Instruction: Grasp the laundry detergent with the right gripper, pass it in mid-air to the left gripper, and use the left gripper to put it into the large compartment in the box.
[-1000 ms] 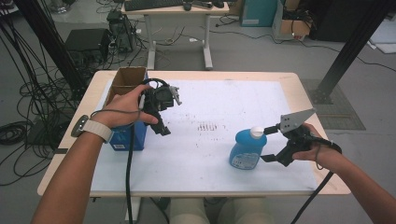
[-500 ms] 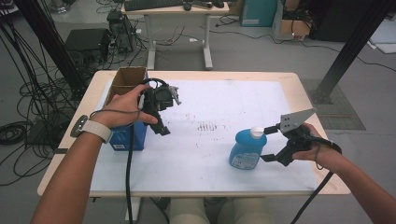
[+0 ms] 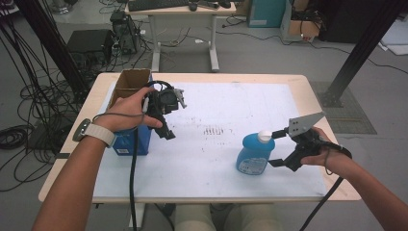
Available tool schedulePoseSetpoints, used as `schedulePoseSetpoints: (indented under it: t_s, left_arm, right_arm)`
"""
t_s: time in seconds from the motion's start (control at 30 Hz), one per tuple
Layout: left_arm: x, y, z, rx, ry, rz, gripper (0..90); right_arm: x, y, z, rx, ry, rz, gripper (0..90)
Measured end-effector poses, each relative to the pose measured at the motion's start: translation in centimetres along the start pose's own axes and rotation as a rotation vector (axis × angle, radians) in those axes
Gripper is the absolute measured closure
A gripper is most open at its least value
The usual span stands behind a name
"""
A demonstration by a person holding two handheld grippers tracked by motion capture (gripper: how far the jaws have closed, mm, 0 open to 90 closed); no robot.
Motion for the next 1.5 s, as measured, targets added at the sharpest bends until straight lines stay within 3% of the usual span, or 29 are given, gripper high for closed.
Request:
schedulePoseSetpoints:
  t_s: [0.6,0.73,0.8,0.87,0.9,1.27,1.4,1.5]
  left_arm:
    - [0.0,0.0,0.0,0.001,0.002,0.001,11.5]
    - [0.0,0.0,0.0,0.001,0.002,0.000,11.7]
    - [0.0,0.1,0.0,0.004,0.001,0.003,11.7]
    - [0.0,0.1,0.0,0.002,0.001,0.000,11.7]
    - [0.0,0.1,0.0,0.001,0.001,0.001,11.7]
    - [0.0,0.0,0.0,0.001,0.004,-0.002,11.8]
    - [0.0,0.1,-0.1,0.004,0.001,0.003,11.8]
    - [-0.1,0.0,0.0,0.001,0.003,0.000,11.8]
  right_arm:
    - [0.1,-0.1,-0.2,0.011,-0.004,0.003,5.3]
    - [0.0,-0.3,-0.4,0.012,-0.008,-0.029,5.2]
    - [0.0,-0.2,-0.7,0.039,-0.015,-0.029,5.2]
    - [0.0,-0.3,-0.7,0.013,-0.005,-0.027,5.2]
    - [-0.1,-0.4,-0.7,0.002,-0.007,-0.052,5.2]
    - [-0.3,-0.4,-1.7,0.033,-0.016,-0.082,4.5]
    - [-0.1,-0.6,-1.8,0.010,-0.003,-0.052,4.3]
    - [-0.2,-0.6,-2.1,0.015,-0.004,-0.058,4.3]
Point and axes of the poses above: each handheld gripper's, and its own axes: z roughly backward along the jaws, y roughly out of its top, x roughly to its right, the point moved 6 cm from there along -z, roughly forward along the jaws, and after that the axes turned 6 degrees about z, right-handed, at the moved point
